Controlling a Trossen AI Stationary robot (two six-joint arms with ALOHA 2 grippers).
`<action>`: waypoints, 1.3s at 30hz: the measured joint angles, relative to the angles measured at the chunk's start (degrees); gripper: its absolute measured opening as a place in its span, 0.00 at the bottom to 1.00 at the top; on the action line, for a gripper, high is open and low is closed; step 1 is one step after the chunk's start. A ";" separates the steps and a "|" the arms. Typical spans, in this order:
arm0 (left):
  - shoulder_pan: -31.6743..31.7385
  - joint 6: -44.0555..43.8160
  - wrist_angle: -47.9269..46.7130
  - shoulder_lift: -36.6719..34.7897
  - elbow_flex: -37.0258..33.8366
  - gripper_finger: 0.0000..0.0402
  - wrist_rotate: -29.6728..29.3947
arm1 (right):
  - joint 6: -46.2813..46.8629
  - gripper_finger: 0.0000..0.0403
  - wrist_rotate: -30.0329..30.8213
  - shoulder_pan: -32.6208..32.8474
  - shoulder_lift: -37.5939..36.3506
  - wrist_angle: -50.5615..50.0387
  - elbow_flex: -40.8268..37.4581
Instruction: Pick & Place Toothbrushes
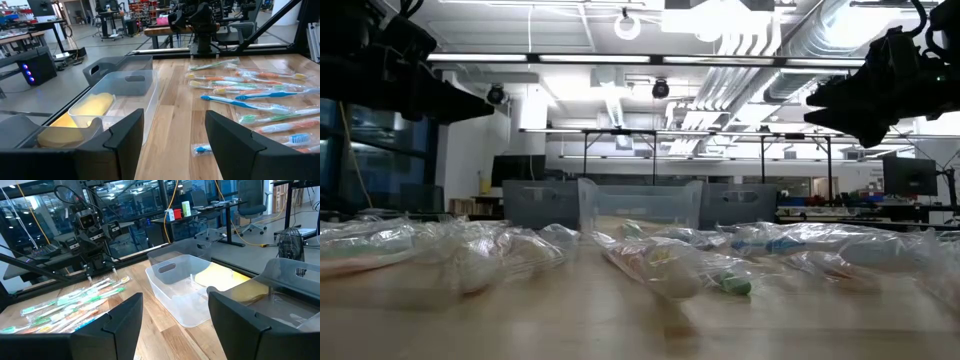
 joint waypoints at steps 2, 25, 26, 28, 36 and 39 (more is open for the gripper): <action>-0.02 0.00 0.00 0.00 -0.02 0.51 0.00 | 0.00 0.54 -0.01 -0.01 0.00 0.00 0.00; -0.02 0.00 0.00 0.01 -0.01 0.51 0.17 | 24.40 0.52 -3.74 -0.09 3.68 -16.49 14.88; -0.01 0.00 -0.02 0.00 0.00 0.51 0.17 | 25.15 0.51 -3.08 -0.09 5.25 -20.22 17.12; -0.02 0.00 0.01 0.00 -0.01 0.51 0.16 | 27.07 0.49 -2.52 -0.09 8.93 -26.30 21.54; -0.02 0.00 0.00 0.00 -0.02 0.51 0.13 | 44.70 0.47 -14.57 -0.09 24.24 -52.71 33.83; -0.02 0.00 0.00 0.01 -0.01 0.51 -0.02 | 50.59 0.47 -20.08 -0.09 29.36 -59.53 36.40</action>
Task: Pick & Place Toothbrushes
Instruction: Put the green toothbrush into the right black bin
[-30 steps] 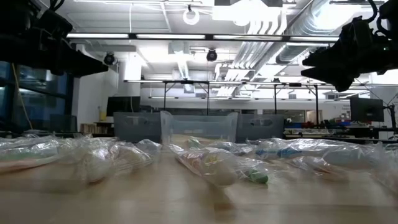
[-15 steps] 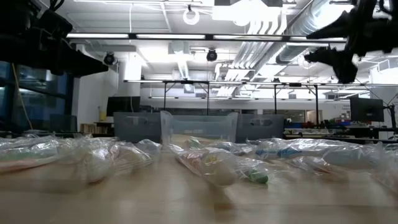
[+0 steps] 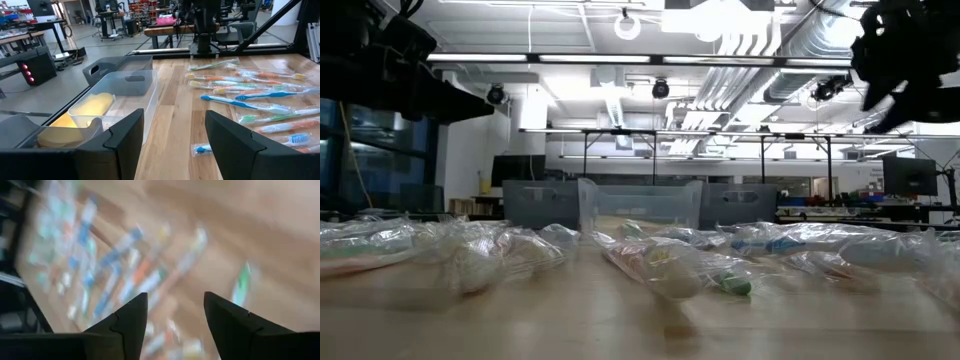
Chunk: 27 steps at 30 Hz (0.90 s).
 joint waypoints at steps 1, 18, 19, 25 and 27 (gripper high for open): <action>0.00 0.00 0.00 0.00 0.01 0.51 -0.04 | 1.71 0.47 -1.32 0.00 1.35 -1.58 0.28; 0.02 0.00 0.02 -0.01 0.00 0.51 -0.02 | 19.07 0.47 -3.17 8.92 27.28 -3.31 -1.55; 0.00 0.00 0.04 -0.01 0.00 0.51 -0.02 | 19.85 0.47 -2.18 9.85 28.74 -2.63 -1.55; 0.01 0.00 0.00 0.01 0.01 0.51 0.00 | 21.53 0.47 2.21 14.43 36.67 3.14 -1.53; 0.00 0.00 0.02 0.01 0.02 0.51 0.00 | 21.84 0.47 2.67 15.16 39.04 4.54 -1.51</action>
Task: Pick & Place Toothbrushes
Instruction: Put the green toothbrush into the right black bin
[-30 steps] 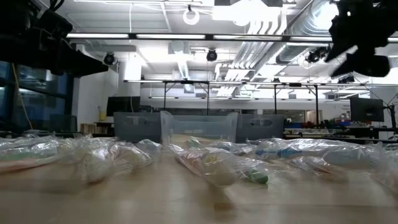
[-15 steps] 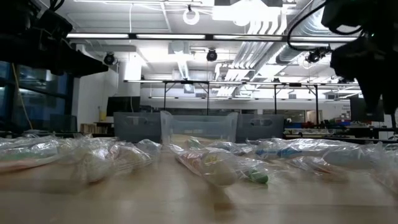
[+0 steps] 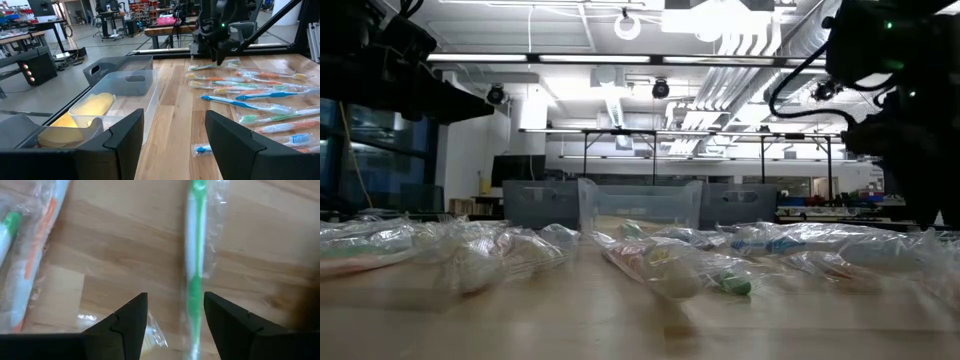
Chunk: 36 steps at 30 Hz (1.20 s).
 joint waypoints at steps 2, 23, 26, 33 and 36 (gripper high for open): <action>0.00 0.00 -0.02 0.00 -0.02 0.51 0.00 | 1.11 0.47 0.44 0.56 2.30 0.06 0.00; 0.02 0.00 -0.02 -0.02 0.00 0.51 0.04 | -1.24 0.14 4.31 -0.24 8.63 0.46 0.22; 0.00 0.00 -0.02 -0.01 -0.02 0.51 0.07 | -5.10 0.04 3.41 -1.78 7.91 0.73 0.15; 0.01 0.00 -0.02 -0.02 -0.02 0.51 0.20 | -11.24 0.02 8.28 -8.63 3.13 -4.09 2.94; 0.01 0.00 0.03 -0.01 -0.01 0.51 0.20 | -17.85 0.02 9.69 -13.58 0.25 -4.02 6.32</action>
